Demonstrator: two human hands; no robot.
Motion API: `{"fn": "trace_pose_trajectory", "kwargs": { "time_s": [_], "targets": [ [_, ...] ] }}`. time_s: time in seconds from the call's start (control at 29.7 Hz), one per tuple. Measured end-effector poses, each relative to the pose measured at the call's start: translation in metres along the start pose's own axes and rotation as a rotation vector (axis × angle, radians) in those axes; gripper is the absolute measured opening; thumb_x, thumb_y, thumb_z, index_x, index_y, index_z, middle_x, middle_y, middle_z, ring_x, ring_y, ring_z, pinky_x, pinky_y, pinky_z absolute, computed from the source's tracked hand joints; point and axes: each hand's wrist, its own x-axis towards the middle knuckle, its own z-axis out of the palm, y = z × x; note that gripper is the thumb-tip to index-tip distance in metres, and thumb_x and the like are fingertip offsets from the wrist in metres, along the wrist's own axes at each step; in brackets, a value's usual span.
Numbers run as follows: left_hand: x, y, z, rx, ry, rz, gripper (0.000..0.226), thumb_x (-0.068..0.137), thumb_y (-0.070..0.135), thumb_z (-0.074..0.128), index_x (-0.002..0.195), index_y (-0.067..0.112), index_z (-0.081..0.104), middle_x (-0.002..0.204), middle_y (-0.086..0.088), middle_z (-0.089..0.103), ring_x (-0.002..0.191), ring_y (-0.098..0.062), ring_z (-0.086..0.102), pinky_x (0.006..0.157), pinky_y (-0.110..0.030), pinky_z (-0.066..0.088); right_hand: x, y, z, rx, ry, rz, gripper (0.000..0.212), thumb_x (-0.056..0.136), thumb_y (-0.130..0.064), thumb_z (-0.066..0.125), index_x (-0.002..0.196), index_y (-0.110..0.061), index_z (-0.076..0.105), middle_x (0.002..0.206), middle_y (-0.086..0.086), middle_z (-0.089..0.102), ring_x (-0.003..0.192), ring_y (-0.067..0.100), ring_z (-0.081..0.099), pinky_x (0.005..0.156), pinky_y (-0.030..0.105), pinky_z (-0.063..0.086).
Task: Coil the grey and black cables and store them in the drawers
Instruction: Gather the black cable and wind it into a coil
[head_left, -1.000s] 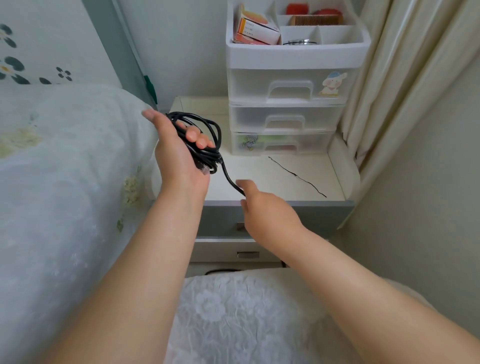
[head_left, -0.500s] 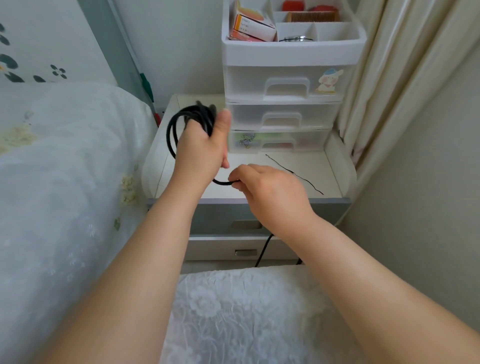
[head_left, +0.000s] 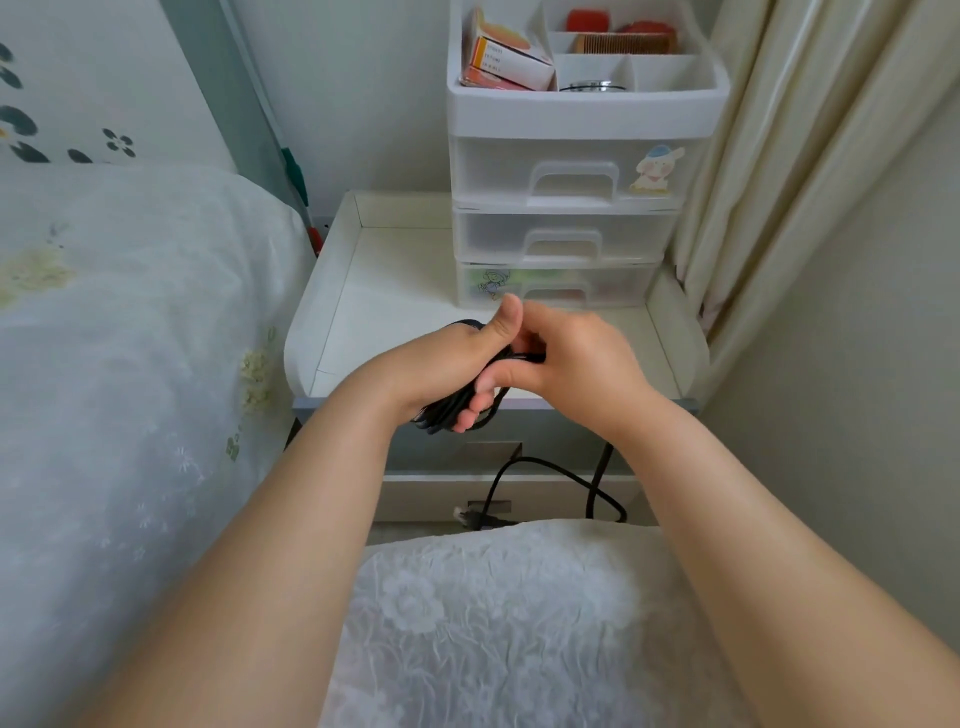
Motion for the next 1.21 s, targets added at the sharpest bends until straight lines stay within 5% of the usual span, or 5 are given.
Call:
{"fn": "trace_pose_trajectory", "kwargs": {
  "time_s": [0.13,0.27,0.61,0.91,1.21],
  "targets": [
    [-0.003,-0.003,-0.003,0.004,-0.116,0.074,0.066,0.073,0.076,0.048,0.077,0.010,0.048,0.049,0.002,0.047,0.043,-0.014,0.043,0.051,-0.027,0.042,0.001,0.011,-0.012,0.706,-0.297,0.149,0.028,0.079,-0.018,0.072,0.099,-0.019,0.053,0.068,-0.001,0.060,0.070,0.013,0.056,0.080,0.038,0.050],
    [-0.003,-0.005,-0.007,0.269,-0.110,0.090,0.038,0.080,0.041,0.070,0.075,0.008,0.053,0.050,-0.006,0.051,0.046,-0.018,0.047,0.057,-0.030,0.042,0.001,0.014,-0.022,0.715,-0.397,0.223,0.031,0.083,-0.013,0.070,0.105,-0.018,0.050,0.058,-0.004,0.052,0.055,0.010,0.050,0.063,0.027,0.049],
    [0.007,-0.003,-0.010,0.403,0.696,0.003,0.033,0.089,0.033,0.057,0.070,0.012,0.041,0.061,-0.006,0.056,0.056,-0.027,0.065,0.052,-0.031,0.044,-0.006,0.042,-0.024,0.669,-0.669,0.534,0.032,0.084,-0.042,0.057,0.077,-0.011,0.056,0.068,0.001,0.064,0.063,0.014,0.054,0.075,0.028,0.053],
    [-0.001,0.004,-0.004,-0.067,0.197,0.168,0.027,0.092,0.025,0.057,0.071,0.013,0.045,0.048,-0.003,0.043,0.042,-0.019,0.038,0.051,-0.032,0.037,0.012,0.037,0.003,0.850,0.204,0.446,0.035,0.100,-0.037,0.041,0.071,-0.018,0.047,0.057,-0.008,0.034,0.053,0.009,0.032,0.058,0.025,0.034],
    [-0.001,0.007,0.002,-0.605,-0.058,0.015,0.028,0.093,0.037,0.052,0.074,0.016,0.047,0.043,0.007,0.033,0.034,-0.007,0.031,0.040,-0.021,0.034,0.008,0.032,0.043,0.822,0.316,0.428,0.035,0.099,-0.046,0.029,0.080,-0.019,0.040,0.079,-0.003,0.039,0.076,0.009,0.040,0.078,0.029,0.038]
  ]
}}
